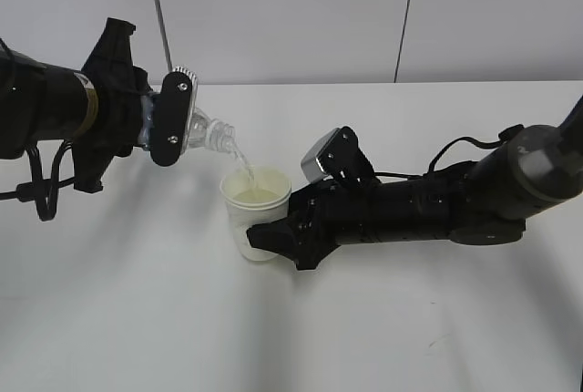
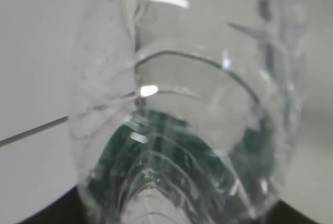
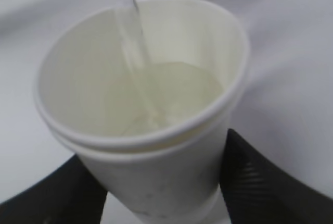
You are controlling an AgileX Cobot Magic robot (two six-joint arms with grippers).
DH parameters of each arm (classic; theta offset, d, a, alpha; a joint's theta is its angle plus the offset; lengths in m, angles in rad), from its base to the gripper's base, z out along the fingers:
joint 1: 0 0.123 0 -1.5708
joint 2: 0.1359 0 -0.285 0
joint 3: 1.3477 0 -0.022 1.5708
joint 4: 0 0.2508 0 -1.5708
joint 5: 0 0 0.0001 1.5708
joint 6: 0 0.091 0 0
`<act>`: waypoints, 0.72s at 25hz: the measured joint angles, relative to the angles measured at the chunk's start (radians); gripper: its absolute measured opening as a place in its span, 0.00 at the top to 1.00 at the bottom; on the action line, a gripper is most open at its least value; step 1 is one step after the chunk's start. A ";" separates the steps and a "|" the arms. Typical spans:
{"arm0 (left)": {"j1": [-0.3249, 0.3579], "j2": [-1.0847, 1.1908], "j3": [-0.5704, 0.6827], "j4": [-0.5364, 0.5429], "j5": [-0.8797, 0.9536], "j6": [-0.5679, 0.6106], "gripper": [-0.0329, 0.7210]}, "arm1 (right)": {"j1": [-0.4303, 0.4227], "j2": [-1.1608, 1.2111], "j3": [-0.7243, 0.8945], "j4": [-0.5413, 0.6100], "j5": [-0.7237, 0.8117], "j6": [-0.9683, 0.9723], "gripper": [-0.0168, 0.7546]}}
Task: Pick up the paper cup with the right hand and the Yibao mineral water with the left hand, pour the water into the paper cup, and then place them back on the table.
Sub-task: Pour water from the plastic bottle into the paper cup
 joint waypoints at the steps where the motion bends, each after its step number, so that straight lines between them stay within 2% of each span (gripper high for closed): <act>1: 0.000 0.000 0.000 0.000 0.000 -0.006 0.54 | 0.000 0.000 0.000 0.000 0.000 0.000 0.35; 12: -0.025 0.000 0.000 -0.008 0.004 -0.198 0.54 | 0.000 0.000 0.000 0.004 0.002 0.000 0.35; 18: -0.030 0.000 0.000 -0.051 0.003 -0.392 0.54 | 0.000 0.000 0.000 0.031 0.002 0.000 0.35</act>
